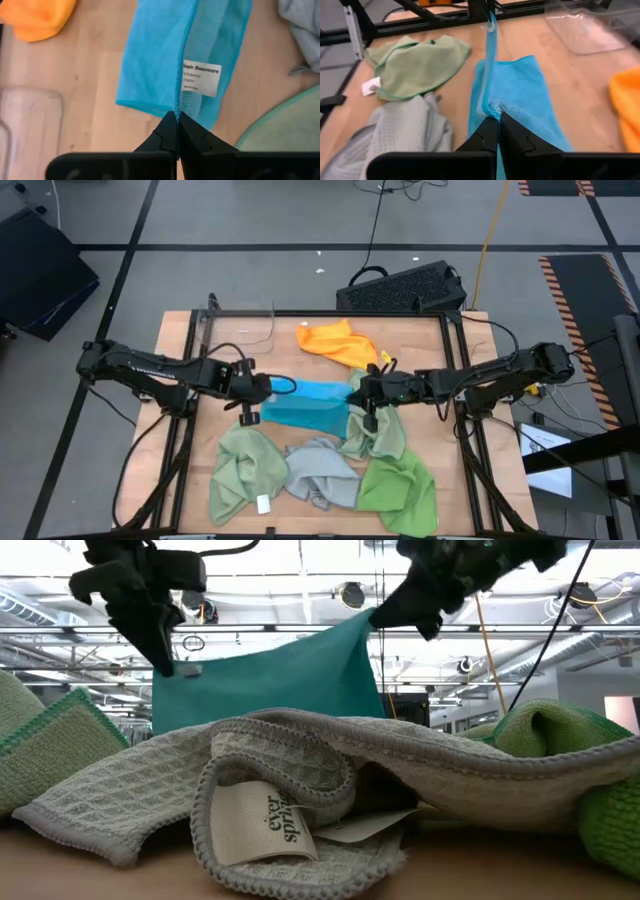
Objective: Fold microfiber towels
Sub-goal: Fold the blue microfiber cloth
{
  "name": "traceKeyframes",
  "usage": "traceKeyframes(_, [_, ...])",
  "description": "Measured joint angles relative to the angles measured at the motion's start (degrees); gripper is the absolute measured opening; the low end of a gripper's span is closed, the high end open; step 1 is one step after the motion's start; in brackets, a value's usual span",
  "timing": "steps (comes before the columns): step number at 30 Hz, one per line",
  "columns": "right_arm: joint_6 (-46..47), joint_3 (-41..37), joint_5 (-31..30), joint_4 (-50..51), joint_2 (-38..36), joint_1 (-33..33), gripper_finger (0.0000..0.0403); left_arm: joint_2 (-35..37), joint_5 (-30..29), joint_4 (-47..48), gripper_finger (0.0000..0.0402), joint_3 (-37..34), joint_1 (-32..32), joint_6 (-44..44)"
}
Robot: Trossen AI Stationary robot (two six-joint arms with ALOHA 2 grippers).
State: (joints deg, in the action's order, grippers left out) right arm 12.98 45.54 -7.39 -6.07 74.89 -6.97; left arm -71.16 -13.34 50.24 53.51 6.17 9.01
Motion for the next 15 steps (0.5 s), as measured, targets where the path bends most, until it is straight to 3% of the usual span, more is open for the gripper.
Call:
traceKeyframes(3, [0.73, -3.9, -1.92, -5.61, 0.04, -0.39, 0.0, 0.0, -3.41, -0.69, 0.0005, -0.49, 0.66, 0.5])
traceKeyframes(7, [-1.61, -5.36, -9.89, -7.64, -0.24, 0.85, 0.0, 0.15, -14.39, -1.1, 0.0005, 0.67, 0.58, 0.42])
traceKeyframes(11, [-4.32, -5.36, -10.39, -9.12, -0.31, 3.41, 0.0, 0.52, -25.03, -2.99, 0.0005, 2.43, -0.93, -1.54])
traceKeyframes(15, [-8.01, -5.36, -10.38, -8.83, -1.71, 6.13, 0.0, 0.5, -27.59, -6.28, 0.0011, 4.36, -3.23, -5.06])
